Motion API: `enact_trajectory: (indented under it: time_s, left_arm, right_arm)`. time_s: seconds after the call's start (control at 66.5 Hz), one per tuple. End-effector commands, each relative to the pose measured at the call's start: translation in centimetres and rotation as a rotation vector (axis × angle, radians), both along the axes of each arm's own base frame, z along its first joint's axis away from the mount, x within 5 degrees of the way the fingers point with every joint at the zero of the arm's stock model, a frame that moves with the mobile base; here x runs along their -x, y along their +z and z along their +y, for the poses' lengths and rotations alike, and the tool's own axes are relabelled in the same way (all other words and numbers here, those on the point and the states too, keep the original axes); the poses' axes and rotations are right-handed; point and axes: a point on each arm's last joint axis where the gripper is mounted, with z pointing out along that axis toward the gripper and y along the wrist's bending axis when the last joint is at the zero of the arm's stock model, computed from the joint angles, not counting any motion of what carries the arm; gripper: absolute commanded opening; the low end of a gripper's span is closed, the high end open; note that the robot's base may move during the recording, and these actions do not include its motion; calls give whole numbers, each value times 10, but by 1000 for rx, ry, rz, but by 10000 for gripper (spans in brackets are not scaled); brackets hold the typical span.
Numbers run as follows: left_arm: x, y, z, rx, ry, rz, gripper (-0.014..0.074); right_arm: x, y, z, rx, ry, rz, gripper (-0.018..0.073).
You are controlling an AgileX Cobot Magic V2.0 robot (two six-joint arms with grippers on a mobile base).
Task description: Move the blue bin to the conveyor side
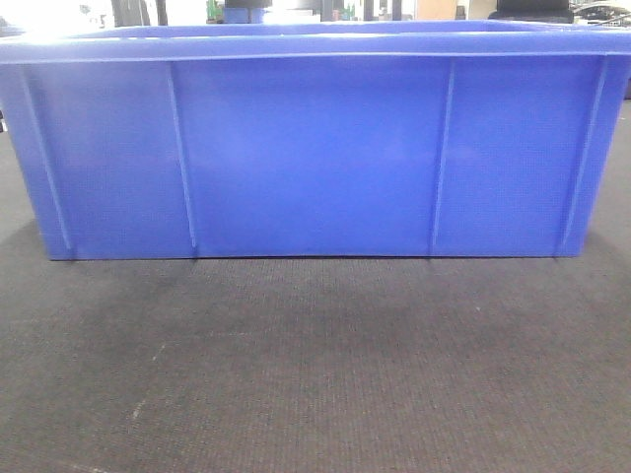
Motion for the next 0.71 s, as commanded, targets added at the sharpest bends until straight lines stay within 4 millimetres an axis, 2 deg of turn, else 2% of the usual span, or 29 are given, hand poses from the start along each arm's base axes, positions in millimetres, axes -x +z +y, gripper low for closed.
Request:
enact_trajectory:
  time_s: [0.0,0.361,0.496,0.691]
  left_arm:
    - [0,2,0,-6,2,-21,-7]
    - [0,2,0,-6,2,-21,-7]
    - [0,2,0,-6,2,-21,-7]
    - [0,2,0,-6,2,-21,-7]
  right_arm:
    - [1,1,-1,6,-9,-23,-75]
    - [1,1,-1,11,-9,-18,-75]
    - [0,-6,-2,66,-34,7,-75]
    - [6,-43,-8,73,-112,40,-75]
